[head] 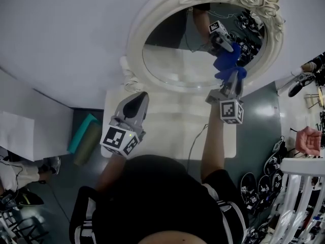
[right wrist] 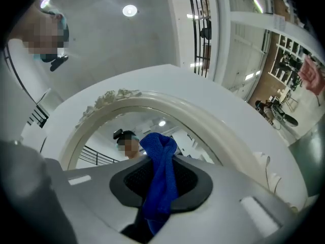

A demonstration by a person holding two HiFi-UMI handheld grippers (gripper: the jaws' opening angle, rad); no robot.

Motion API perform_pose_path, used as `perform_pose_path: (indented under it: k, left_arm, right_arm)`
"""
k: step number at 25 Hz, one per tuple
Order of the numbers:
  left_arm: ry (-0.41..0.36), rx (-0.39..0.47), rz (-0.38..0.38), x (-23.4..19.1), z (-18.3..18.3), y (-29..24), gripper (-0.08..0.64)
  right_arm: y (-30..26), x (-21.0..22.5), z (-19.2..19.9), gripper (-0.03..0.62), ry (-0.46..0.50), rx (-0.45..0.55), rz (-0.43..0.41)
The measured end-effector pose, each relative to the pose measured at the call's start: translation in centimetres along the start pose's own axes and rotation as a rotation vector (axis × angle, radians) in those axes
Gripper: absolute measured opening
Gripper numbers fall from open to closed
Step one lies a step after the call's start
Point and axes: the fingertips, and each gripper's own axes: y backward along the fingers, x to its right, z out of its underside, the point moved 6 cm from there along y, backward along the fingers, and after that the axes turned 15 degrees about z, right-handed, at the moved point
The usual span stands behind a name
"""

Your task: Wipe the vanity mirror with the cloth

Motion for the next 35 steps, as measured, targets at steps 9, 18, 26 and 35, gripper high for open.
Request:
perform_pose_path:
  k: [9,18,26,35]
  left_arm:
    - [0.01,-0.016,-0.004,-0.1,0.7,-0.5,0.011]
    - [0.032,-0.013,-0.012,-0.4,1.3,-0.5,0.011]
    - [0.048,-0.009,-0.035,-1.1,1.6,0.2,0.011]
    - [0.056,0.003,-0.048,-1.6,1.5,0.5,0.011]
  right_arm:
    - [-3.6,0.8,-0.9,0.066,-0.032,0.022,0.035]
    - [-5.0,-4.6,-5.4,0.066,0.038,0.08,-0.043]
    - [-6.0,-11.3,-9.2,0.066,0.263,0.119,-0.152]
    - [-6.0,-17.6,-10.6,0.066,0.481,0.164,-0.268]
